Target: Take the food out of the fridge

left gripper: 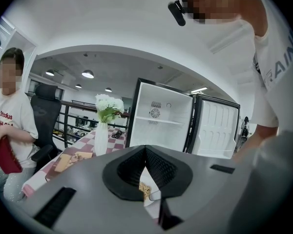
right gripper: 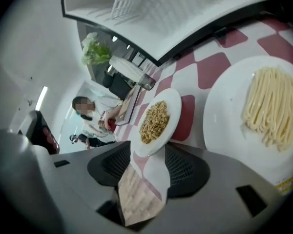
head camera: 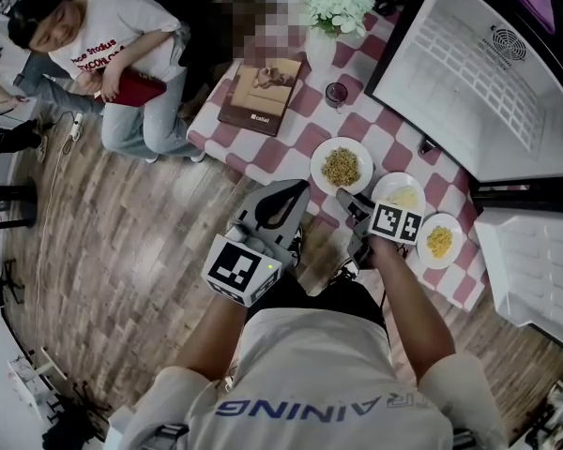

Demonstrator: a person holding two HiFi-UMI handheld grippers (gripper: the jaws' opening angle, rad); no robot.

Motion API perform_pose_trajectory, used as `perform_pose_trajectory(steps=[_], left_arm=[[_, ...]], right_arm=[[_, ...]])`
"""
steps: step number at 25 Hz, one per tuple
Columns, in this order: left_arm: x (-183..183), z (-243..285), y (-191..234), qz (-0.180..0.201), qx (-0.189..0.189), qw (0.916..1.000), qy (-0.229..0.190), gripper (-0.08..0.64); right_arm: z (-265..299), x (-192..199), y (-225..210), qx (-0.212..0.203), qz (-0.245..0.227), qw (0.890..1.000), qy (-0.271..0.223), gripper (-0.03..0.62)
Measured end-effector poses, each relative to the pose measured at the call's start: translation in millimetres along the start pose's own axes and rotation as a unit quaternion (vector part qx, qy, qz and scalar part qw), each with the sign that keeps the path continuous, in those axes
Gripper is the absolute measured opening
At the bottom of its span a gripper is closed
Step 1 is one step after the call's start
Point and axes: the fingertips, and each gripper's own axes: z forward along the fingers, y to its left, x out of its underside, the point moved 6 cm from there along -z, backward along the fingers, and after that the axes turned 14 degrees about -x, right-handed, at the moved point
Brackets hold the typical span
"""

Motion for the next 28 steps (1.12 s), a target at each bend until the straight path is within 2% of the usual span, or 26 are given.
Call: perform_pose_trajectory(steps=[4, 8, 11, 14, 18, 22, 25, 28], left_arm=[[2.3, -1.7, -0.8, -0.001, 0.001, 1.0000, 0.003, 0.008], [2.0, -3.3, 0.6, -0.001, 0.000, 1.0000, 0.002, 0.008], [2.2, -4.5, 1.9, -0.002, -0.001, 1.0000, 0.002, 0.008], [0.3, -5.3, 2.8, -0.002, -0.003, 1.0000, 0.001, 0.008], [-3.2, -4.9, 2.9, -0.001, -0.002, 1.0000, -0.001, 0.008], [-9.8, -2.9, -3.2, 0.005, 0.004, 1.0000, -0.007, 0.008], [-19.8, 0.0, -12.5, 0.013, 0.016, 0.9997, -0.015, 0.008], [-33.0, 5.7, -22.9, 0.026, 0.034, 0.9987, -0.028, 0.008]], right_arm=[[3.5, 5.8, 0.1, 0.037, -0.085, 0.993, 0.066, 0.239], [6.4, 9.7, -0.7, 0.085, -0.156, 0.976, 0.123, 0.245], [6.9, 11.4, -0.6, 0.107, -0.159, 0.972, 0.138, 0.245], [3.8, 12.6, -1.2, 0.114, -0.138, 0.975, 0.135, 0.244], [-8.7, 12.1, 1.9, 0.107, -0.117, 0.981, 0.116, 0.222], [-37.1, -1.3, 15.1, 0.101, -0.123, 0.986, 0.050, 0.056], [-63.6, -18.9, 32.6, 0.085, -0.139, 0.987, -0.014, 0.025], [-90.6, -37.3, 53.1, 0.072, -0.172, 0.980, -0.070, 0.021]])
